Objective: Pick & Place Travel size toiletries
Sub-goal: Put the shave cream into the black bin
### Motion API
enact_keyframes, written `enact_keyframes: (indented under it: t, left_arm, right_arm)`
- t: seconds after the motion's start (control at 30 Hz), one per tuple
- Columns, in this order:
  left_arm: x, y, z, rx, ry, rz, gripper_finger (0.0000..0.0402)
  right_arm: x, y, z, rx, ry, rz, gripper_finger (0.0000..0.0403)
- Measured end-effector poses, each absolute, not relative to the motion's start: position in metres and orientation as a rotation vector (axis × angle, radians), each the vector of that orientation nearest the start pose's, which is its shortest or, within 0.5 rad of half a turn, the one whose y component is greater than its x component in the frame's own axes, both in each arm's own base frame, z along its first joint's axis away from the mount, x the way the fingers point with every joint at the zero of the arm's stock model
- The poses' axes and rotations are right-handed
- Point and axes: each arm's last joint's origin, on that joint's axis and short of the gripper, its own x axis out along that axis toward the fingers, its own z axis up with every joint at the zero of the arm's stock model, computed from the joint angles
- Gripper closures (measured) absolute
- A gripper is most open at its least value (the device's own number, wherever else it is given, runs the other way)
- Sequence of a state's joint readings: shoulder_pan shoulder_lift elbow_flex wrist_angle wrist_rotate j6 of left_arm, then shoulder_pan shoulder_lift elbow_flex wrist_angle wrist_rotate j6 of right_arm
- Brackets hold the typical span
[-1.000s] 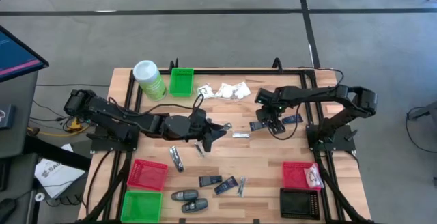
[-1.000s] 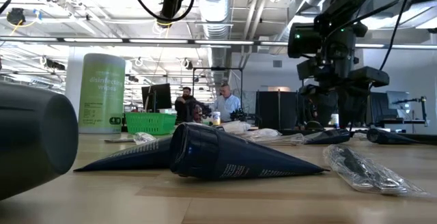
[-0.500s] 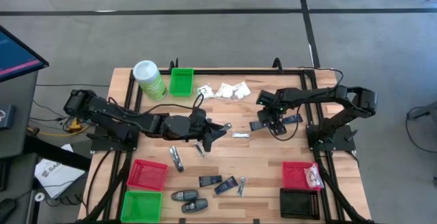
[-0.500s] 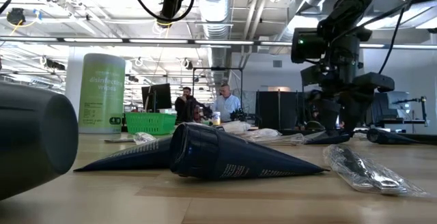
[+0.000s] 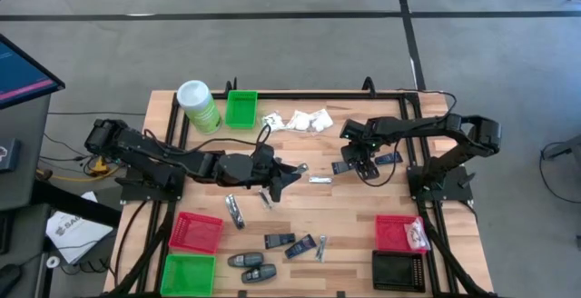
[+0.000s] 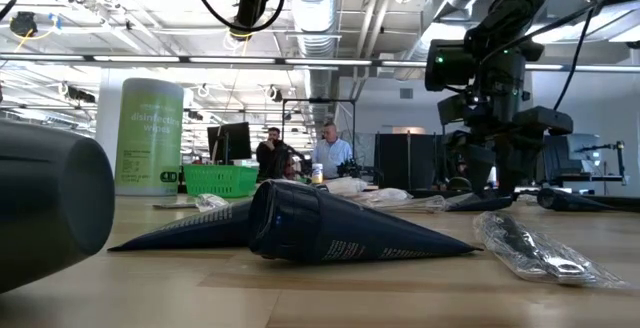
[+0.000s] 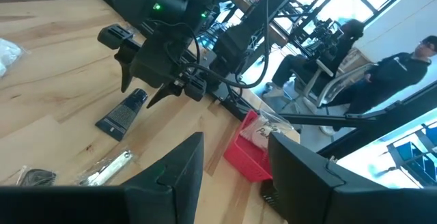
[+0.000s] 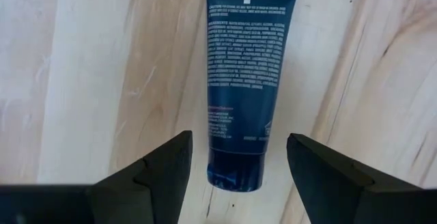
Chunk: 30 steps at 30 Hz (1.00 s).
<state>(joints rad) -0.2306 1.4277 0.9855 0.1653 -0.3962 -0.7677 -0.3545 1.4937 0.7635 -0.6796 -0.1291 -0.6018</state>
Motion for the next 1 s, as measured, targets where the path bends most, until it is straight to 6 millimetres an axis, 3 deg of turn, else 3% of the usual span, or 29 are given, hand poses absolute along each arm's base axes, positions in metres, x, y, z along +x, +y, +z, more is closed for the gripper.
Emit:
enact_keyframes:
  t: [0.63, 1.0]
  left_arm:
    - [0.3144, -0.0623, 0.2885, -0.683, 0.185, 0.256, 0.0243]
    - [0.3144, -0.0623, 0.2885, -0.676, 0.185, 0.258, 0.0243]
  right_arm:
    - [0.2207, -0.0758, 0.1453, -0.154, 1.361, 0.221, 0.0175]
    - [0.2207, -0.0759, 0.1453, -0.154, 1.360, 0.221, 0.0230]
